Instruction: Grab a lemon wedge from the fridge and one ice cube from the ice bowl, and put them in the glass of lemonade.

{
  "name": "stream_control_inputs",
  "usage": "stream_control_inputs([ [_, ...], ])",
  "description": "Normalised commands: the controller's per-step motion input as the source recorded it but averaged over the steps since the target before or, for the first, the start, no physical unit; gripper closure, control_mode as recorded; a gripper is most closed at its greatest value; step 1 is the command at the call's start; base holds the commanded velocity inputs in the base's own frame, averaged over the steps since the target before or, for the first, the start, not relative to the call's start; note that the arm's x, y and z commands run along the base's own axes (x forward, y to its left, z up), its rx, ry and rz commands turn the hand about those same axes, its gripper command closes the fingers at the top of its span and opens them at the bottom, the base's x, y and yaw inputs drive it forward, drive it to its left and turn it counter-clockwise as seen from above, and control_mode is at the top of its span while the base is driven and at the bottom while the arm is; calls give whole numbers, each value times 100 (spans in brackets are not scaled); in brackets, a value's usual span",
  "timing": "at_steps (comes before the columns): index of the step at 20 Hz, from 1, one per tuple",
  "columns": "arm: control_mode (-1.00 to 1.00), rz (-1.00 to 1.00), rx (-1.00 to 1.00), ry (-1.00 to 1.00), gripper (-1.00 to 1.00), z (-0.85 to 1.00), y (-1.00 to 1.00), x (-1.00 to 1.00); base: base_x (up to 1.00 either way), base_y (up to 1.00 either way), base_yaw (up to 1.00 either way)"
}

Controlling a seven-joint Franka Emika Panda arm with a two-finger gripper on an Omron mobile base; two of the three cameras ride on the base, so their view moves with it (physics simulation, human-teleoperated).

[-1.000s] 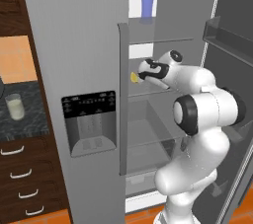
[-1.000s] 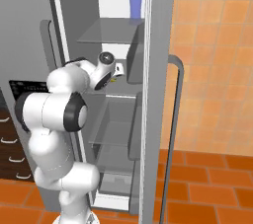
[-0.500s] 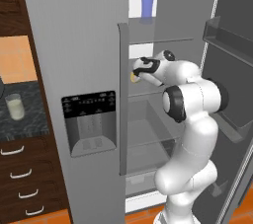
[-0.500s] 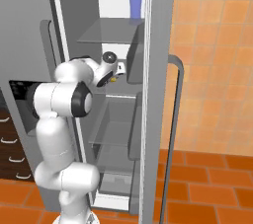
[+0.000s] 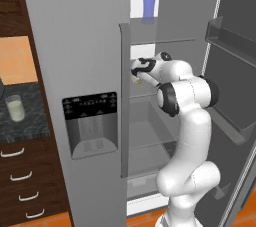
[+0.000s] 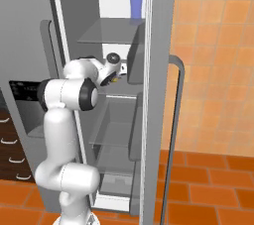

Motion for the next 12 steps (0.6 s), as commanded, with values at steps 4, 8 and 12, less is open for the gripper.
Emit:
stream_control_inputs([
  [4, -100, 0, 0, 4, -100, -21, 1, 44, 0, 0, 0],
  [8, -100, 0, 0, 6, -100, -22, 2, 47, 0, 0, 0],
  [12, -100, 0, 0, 8, -100, -22, 4, 45, 0, 0, 0],
])
